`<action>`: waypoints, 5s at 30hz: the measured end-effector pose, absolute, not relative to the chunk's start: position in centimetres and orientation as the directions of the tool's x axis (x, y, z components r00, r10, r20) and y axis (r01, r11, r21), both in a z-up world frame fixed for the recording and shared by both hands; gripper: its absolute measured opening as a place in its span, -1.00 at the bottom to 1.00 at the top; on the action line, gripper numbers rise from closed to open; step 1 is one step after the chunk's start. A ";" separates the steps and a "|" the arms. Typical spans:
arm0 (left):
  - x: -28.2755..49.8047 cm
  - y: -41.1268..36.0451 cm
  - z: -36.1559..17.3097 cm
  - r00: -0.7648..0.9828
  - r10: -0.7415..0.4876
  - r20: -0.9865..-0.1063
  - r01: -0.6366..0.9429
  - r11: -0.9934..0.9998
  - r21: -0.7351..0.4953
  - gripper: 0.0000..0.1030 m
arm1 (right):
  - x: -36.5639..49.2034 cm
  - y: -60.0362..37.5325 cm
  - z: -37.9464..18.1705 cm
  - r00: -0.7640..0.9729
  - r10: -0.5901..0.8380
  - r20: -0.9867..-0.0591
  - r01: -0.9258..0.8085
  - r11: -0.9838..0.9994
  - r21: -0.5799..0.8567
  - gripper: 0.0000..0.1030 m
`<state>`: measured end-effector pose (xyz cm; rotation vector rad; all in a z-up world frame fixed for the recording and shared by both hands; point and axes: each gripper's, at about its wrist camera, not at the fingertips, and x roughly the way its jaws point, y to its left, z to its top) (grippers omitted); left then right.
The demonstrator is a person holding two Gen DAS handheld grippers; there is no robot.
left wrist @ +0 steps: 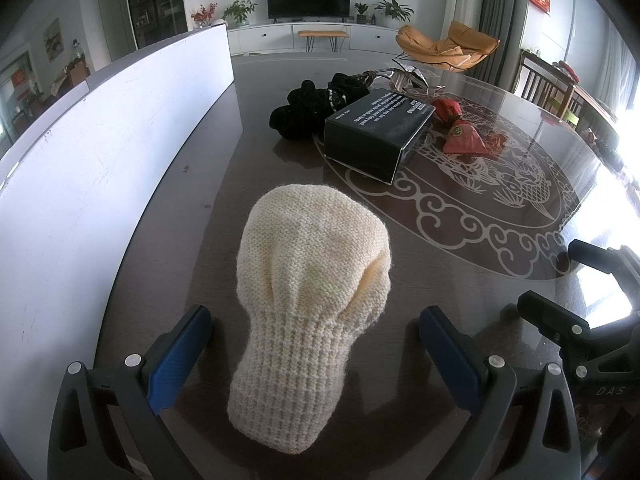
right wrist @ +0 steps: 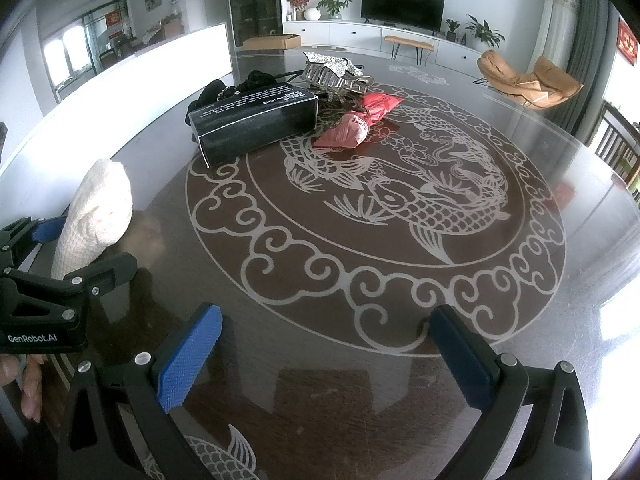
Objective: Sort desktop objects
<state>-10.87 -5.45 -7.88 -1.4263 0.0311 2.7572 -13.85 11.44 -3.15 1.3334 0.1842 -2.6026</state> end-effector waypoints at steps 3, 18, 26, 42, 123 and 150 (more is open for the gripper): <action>-10.9 -5.5 -7.9 -0.577 0.024 -0.816 -0.042 -0.999 0.001 1.00 | -13.8 11.4 -3.1 -0.568 -0.130 -0.813 0.243 -0.970 -0.015 1.00; -10.8 -5.5 -7.9 -0.577 0.024 -0.816 -0.042 -0.999 0.001 1.00 | -13.9 11.4 -3.2 -0.568 -0.130 -0.813 0.243 -0.970 -0.015 1.00; -11.2 -5.5 -8.0 -0.577 0.027 -0.816 -0.043 -0.999 -0.002 1.00 | -14.1 11.2 -3.0 -0.549 -0.134 -0.825 0.258 -0.966 -0.015 1.00; -10.8 -5.6 -8.0 -0.579 0.023 -0.815 -0.040 -0.999 0.000 1.00 | -32.1 13.3 -0.6 -0.506 -0.049 -0.861 -0.058 -0.994 0.091 0.45; -10.3 -36.9 0.9 -0.552 -0.147 -0.821 0.367 -0.927 -0.080 0.02 | -19.1 -20.0 10.4 -0.262 -0.686 -0.679 0.658 -0.642 0.395 -0.50; -9.6 -6.4 -5.5 -0.604 0.110 -0.789 -0.150 -0.988 -0.022 1.00 | -14.5 16.5 -2.9 -0.592 -0.073 -0.803 0.088 -0.996 0.025 0.92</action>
